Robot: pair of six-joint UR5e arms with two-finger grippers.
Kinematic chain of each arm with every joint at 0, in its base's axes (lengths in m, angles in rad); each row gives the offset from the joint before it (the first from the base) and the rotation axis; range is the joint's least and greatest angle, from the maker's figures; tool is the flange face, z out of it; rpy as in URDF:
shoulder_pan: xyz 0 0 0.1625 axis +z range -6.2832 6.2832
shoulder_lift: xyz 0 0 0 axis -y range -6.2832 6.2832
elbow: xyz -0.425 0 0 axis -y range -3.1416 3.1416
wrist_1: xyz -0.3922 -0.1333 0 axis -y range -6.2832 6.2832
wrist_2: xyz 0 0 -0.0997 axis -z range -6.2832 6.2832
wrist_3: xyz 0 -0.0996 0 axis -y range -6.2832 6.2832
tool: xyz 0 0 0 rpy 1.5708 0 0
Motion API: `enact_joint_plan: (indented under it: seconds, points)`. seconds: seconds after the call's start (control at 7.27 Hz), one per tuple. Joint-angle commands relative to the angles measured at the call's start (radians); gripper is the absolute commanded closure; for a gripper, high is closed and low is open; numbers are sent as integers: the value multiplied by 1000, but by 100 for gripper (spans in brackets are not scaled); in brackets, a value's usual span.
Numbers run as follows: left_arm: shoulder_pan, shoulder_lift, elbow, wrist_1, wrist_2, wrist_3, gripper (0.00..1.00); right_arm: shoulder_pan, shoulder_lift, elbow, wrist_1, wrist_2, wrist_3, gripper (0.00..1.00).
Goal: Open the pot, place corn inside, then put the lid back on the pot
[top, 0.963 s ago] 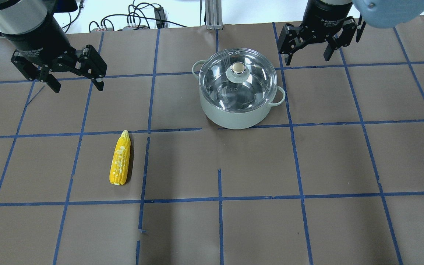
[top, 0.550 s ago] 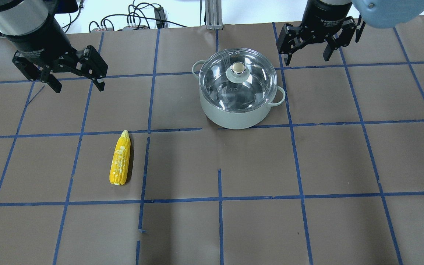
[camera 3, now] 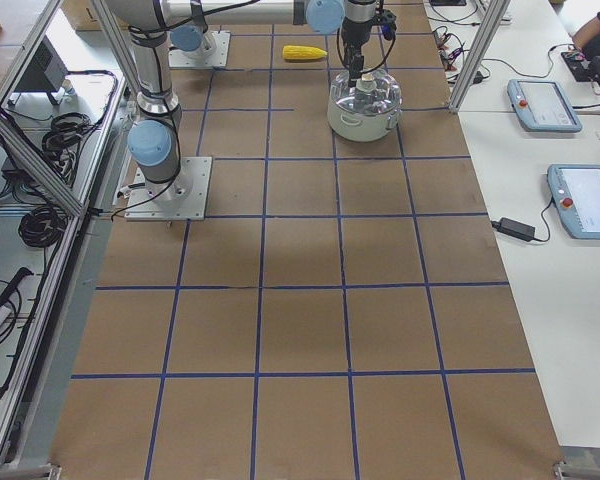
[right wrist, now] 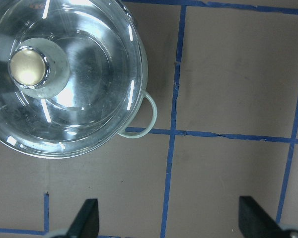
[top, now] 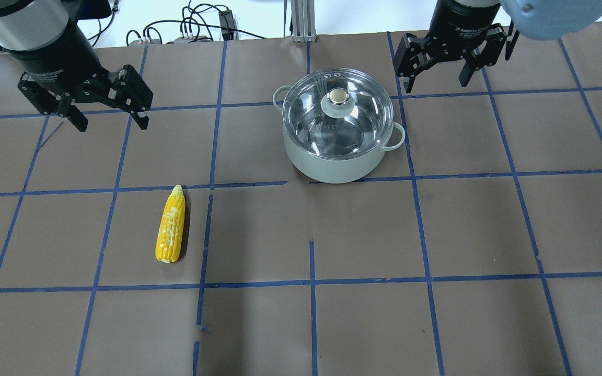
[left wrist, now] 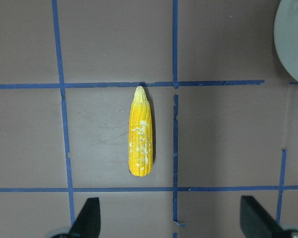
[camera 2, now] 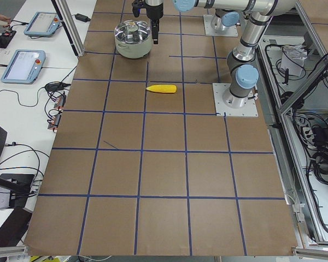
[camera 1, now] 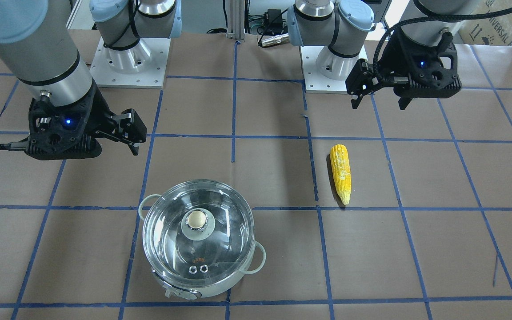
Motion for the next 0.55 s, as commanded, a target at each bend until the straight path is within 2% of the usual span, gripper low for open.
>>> enact_joint_plan:
  seconds: [0.0, 0.41]
  points:
    - [-1, 1, 0, -1, 0, 2, 0, 2, 1, 1, -2, 2, 0, 0]
    - [1, 1, 0, 1, -2, 2, 0, 4, -1, 7, -2, 2, 0, 0]
